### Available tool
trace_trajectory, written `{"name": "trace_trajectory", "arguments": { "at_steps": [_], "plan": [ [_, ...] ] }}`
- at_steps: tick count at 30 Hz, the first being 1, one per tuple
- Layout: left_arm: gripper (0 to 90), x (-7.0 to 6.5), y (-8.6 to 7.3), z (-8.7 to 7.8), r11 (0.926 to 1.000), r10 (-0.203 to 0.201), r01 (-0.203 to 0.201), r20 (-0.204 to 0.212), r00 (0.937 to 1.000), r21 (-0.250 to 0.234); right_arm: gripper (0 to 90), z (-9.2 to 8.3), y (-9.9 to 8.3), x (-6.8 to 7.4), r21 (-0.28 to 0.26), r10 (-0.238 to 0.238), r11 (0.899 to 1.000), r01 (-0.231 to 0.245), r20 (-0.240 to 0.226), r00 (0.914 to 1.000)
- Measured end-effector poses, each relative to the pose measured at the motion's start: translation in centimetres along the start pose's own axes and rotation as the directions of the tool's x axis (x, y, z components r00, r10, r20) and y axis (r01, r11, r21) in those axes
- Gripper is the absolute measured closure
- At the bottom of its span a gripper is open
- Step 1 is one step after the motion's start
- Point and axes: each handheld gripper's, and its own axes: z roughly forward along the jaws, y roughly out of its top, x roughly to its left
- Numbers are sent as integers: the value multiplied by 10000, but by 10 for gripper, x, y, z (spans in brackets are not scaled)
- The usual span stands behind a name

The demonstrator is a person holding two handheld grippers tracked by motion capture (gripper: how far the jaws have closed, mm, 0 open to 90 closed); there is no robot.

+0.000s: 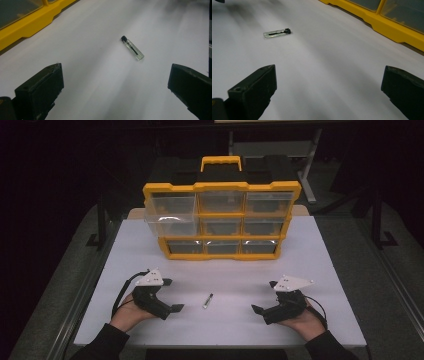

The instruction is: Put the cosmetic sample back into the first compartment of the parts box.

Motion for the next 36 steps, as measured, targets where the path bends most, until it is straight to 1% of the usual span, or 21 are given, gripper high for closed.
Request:
{"name": "trace_trajectory", "arguments": {
  "at_steps": [3, 7, 17, 29, 33, 36],
  "plan": [
    [0, 1, 1, 1, 10000, -34, 33, 45, 10000, 15, 0, 0, 0, 0, 1, -12, 10000, 12, -16, 10000],
    [0, 1, 3, 2, 9999, -95, 95, -21, 10000, -42, 0, 0, 0, 0, -35, 34, 10000, -34, -15, 10000],
    [0, 0, 13, 8, 9999, -12, 13, 58, 10000, -151, 0, -1, 0, 0, -112, 141, 9998, -142, -84, 9999],
    [0, -3, 21, 15, 10000, 57, -56, 138, 9999, -34, 0, -1, 0, 0, -115, 146, 9998, -148, -114, 9998],
    [0, -4, 22, 17, 10000, -14, 14, 156, 9999, 1, 0, -1, 0, 0, -95, 114, 9999, -115, -106, 9999],
    [0, -6, 25, 20, 10000, 64, -65, 192, 9998, 49, 0, -1, 0, 0, -85, 100, 9999, -101, -79, 9999]
  ]
}}
